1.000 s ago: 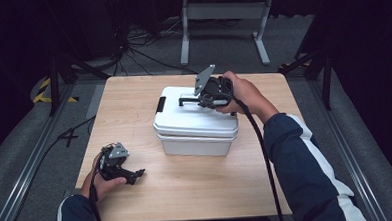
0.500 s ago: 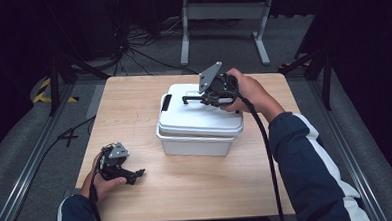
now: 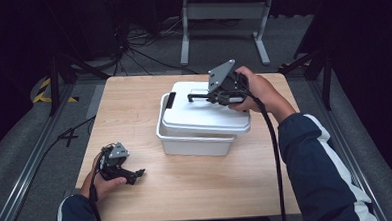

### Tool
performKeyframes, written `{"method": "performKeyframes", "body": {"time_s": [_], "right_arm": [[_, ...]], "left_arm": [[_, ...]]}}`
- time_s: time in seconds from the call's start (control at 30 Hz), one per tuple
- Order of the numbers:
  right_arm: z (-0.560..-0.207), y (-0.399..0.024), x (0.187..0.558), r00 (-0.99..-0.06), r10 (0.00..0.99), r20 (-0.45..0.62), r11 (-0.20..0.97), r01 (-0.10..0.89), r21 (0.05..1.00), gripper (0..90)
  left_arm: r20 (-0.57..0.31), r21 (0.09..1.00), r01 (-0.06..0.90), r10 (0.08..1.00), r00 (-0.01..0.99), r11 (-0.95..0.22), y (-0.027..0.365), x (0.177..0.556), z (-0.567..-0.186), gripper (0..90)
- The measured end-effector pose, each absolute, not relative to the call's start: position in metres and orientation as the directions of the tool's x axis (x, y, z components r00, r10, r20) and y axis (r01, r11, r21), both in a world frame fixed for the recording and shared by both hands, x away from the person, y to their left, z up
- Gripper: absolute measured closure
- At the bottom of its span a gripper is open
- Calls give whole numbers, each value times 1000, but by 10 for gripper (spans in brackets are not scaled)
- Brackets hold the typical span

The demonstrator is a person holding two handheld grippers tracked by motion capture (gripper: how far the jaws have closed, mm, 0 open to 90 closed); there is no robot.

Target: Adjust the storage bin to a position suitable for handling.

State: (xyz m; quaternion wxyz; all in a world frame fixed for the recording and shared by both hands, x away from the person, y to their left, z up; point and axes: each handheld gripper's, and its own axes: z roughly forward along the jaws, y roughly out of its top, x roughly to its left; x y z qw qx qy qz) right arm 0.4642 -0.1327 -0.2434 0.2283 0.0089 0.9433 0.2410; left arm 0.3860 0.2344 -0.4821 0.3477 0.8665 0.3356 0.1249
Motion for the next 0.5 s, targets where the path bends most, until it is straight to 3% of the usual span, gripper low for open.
{"method": "performKeyframes", "body": {"time_s": [0.5], "right_arm": [[-234, -172, 454, -882, 183, -434, 864, -67, 499, 838]], "left_arm": [[-17, 686, 495, 669, 743, -533, 234, 386, -482, 2]]}}
